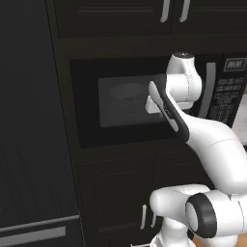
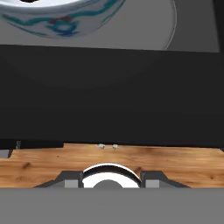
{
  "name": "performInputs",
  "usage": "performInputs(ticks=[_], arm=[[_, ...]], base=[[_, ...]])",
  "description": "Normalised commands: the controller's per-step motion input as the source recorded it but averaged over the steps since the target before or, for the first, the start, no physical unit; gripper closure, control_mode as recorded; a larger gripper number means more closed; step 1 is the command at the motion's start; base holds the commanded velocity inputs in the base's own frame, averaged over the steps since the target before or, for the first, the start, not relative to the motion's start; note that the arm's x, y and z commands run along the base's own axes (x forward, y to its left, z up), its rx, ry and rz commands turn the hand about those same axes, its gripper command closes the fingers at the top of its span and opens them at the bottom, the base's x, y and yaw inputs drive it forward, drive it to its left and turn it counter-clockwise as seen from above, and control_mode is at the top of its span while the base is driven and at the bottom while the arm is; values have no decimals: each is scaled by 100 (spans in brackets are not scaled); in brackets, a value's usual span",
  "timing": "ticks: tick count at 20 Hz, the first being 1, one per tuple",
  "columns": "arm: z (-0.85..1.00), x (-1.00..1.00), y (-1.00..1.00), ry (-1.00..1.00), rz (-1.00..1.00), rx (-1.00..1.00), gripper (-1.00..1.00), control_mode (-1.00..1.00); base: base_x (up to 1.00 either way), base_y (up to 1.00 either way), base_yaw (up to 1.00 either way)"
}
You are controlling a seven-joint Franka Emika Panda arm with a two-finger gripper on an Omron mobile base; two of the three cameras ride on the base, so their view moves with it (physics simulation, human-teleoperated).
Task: The microwave is finished heating the fish and sweet potato. Take the bowl containing the food and place it on the dining counter.
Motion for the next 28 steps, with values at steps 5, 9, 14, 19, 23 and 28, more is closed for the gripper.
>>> performInputs(ticks=[5,9,14,19,23,28], arm=[[0,-20,0,-3,0,0,-100,-100],[-18,-93,-4,-19,0,8,-100,-100],[-15,-75,-12,-18,0,8,-100,-100],[0,-3,-3,0,0,0,-100,-100],[0,0,0,0,0,0,-100,100],[0,0,0,0,0,0,-100,100]], base=[[0,0,0],[0,0,0],[0,0,0],[0,0,0],[-32,-50,0],[-42,-38,0]])
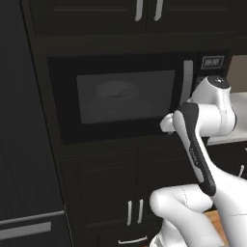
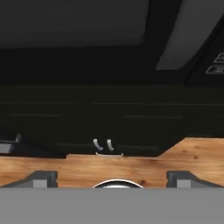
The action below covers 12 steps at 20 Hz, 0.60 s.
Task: The microwave is finished heating the fish and sweet potato. Take the bowl containing the food and place it on the dining counter.
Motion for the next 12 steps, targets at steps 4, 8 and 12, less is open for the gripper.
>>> performInputs(ticks=[4,8,12], arm=[[0,0,0,0,0,0,-100,100],[0,0,0,0,0,0,-100,100],[0,0,0,0,0,0,-100,-100]], base=[[-64,-19,0],[-49,-12,0],[-5,-1,0]])
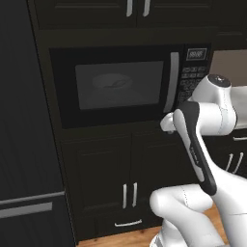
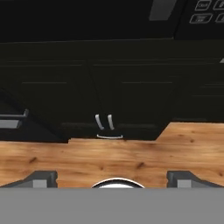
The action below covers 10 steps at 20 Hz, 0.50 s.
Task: The microwave is finished heating the fish and sweet potato. Take the bowl containing the food and place it on the dining counter.
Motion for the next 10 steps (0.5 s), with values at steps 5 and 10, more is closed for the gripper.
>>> performInputs(ticks=[5,10], arm=[[0,0,0,0,0,0,-100,-100],[32,20,0,-23,-2,0,-100,-100]], base=[[0,0,0],[0,0,0]])
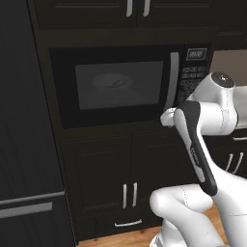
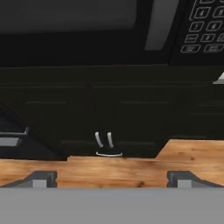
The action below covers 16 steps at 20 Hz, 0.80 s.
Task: The microwave is finished heating the fish and sweet potato. Take the bowl containing the food and place it on the dining counter.
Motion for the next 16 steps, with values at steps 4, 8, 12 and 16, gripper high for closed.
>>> performInputs(ticks=[4,8,12,16], arm=[[66,23,-19,-40,-6,0,-100,-100],[60,46,-51,-32,-7,0,-100,-100],[22,72,-18,-3,-7,0,-100,-100],[0,94,-1,8,-1,0,-100,-100]], base=[[0,0,0],[0,0,0],[0,0,0],[0,0,0]])
